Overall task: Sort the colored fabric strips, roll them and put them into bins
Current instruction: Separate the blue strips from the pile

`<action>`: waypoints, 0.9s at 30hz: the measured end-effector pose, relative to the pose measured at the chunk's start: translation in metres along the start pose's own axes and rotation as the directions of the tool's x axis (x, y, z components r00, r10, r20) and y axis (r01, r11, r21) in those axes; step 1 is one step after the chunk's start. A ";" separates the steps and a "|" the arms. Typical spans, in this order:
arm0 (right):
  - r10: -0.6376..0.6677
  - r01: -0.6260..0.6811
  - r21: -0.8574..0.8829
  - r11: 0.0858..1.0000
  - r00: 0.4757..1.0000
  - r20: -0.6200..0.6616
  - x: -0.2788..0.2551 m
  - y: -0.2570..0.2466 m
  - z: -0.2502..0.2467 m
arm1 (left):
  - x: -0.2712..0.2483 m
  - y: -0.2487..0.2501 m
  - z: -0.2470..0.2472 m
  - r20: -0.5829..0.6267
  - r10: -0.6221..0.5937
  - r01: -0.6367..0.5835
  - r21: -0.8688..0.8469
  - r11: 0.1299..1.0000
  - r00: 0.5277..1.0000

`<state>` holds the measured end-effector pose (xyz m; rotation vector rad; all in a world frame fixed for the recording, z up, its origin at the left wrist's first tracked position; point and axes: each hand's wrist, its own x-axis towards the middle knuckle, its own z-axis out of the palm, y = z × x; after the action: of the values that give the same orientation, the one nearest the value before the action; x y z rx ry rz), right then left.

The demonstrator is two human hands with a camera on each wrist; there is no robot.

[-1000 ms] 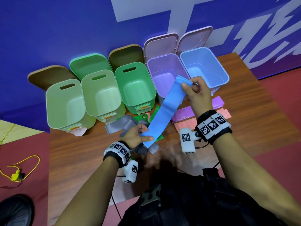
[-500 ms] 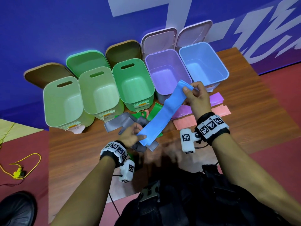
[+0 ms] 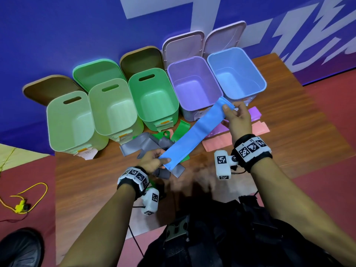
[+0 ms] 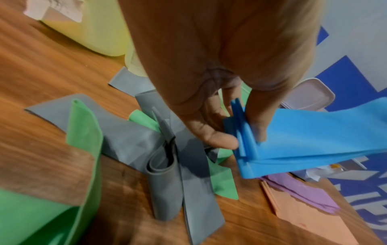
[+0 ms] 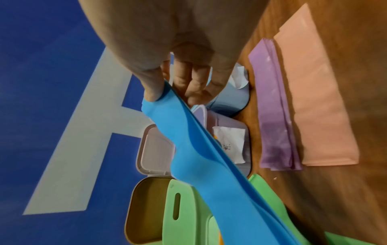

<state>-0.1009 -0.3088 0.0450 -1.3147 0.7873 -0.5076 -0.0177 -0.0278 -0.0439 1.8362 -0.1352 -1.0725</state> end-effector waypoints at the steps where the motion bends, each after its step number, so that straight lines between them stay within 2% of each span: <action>1: 0.018 -0.018 -0.014 1.000 1.000 -0.017 0.002 0.005 -0.005 | 0.002 0.000 0.002 -0.002 0.004 -0.004 -0.002 1.000 1.000; 11: 0.113 -0.118 -0.027 0.993 0.984 -0.138 0.012 0.036 -0.058 | 0.023 0.005 0.041 0.008 -0.036 0.036 0.051 0.998 0.999; 15: 0.167 -0.175 -0.029 0.984 0.968 -0.185 0.021 0.047 -0.086 | 0.035 0.009 0.064 -0.047 -0.059 0.061 0.048 0.997 0.997; 20: 0.228 -0.246 -0.044 0.968 0.941 -0.252 0.034 0.059 -0.128 | 0.052 0.011 0.094 -0.075 -0.064 0.076 0.182 0.980 0.995; 27: 0.279 -0.319 -0.106 0.942 0.917 -0.286 0.057 0.080 -0.178 | 0.069 0.009 0.135 -0.102 -0.024 0.049 0.256 0.966 0.994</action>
<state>-0.2059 -0.4503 -0.0555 -1.2466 1.2523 -0.3878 -0.0697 -0.1594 -0.0985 2.1292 -0.1903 -1.0250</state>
